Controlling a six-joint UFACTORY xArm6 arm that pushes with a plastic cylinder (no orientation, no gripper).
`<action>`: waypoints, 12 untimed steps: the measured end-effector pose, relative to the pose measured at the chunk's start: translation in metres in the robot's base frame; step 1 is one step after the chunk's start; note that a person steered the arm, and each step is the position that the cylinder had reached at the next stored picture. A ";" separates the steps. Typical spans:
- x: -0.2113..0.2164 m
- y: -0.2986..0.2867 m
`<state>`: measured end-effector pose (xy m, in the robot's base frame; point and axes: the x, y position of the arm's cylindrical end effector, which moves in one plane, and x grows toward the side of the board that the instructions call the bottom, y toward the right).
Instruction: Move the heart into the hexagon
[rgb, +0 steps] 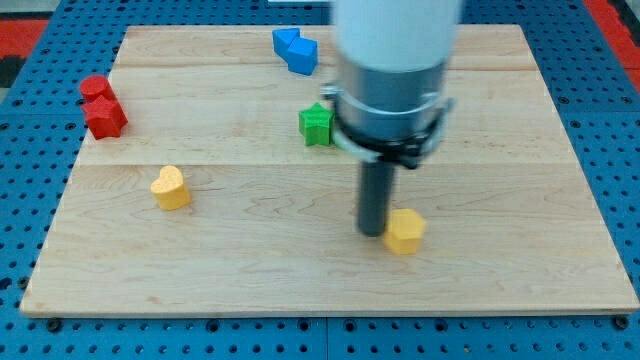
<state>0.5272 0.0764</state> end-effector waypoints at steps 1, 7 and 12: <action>0.000 0.024; -0.016 -0.264; -0.053 -0.085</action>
<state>0.4743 -0.0090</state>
